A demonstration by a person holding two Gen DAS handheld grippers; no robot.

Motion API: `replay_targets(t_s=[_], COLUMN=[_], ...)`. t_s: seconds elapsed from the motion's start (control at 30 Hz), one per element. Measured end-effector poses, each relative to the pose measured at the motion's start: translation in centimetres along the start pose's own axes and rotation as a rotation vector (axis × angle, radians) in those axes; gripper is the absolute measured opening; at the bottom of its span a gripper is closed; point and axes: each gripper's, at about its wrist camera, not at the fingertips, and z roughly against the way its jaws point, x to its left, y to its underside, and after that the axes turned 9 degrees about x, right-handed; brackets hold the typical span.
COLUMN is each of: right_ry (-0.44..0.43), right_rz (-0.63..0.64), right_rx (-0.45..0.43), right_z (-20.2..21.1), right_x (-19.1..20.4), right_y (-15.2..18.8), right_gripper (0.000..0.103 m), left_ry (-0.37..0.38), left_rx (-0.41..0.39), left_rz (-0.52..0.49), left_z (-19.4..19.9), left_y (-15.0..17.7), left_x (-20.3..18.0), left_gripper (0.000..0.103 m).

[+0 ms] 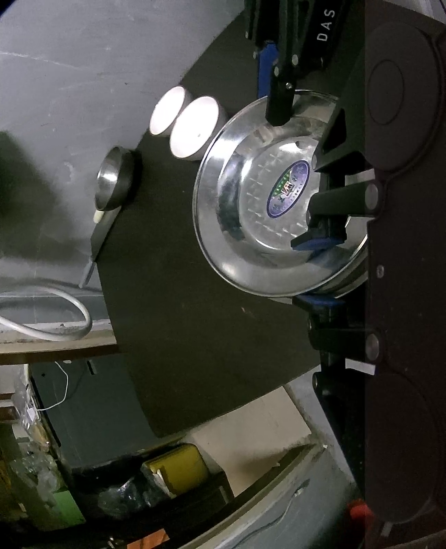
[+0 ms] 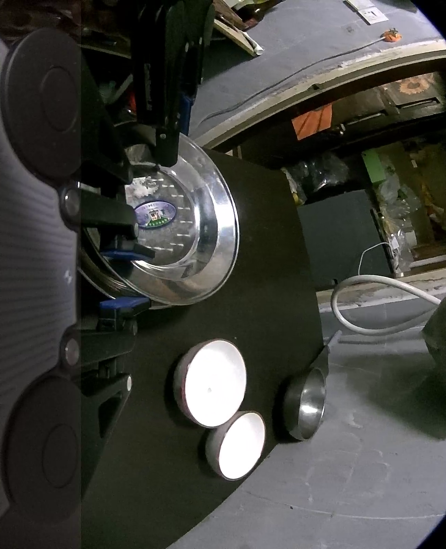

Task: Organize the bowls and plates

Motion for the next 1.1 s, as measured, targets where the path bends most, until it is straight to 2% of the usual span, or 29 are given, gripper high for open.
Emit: replay_targets(t_s=[0.6, 1.1], right_ry=[0.017, 0.025], right_rz=[0.027, 0.045], right_rx=[0.044, 0.052], right_z=[-0.7, -0.5], right_x=[0.8, 1.0], right_y=[0.2, 0.5], right_gripper=[0.025, 0.025], left_ry=[-0.064, -0.083], left_rx=[0.064, 0.079], left_rz=[-0.033, -0.041], left_z=[-0.4, -0.7], left_y=[0.0, -0.3], left_x=[-0.8, -1.2], left_gripper=[0.032, 0.034])
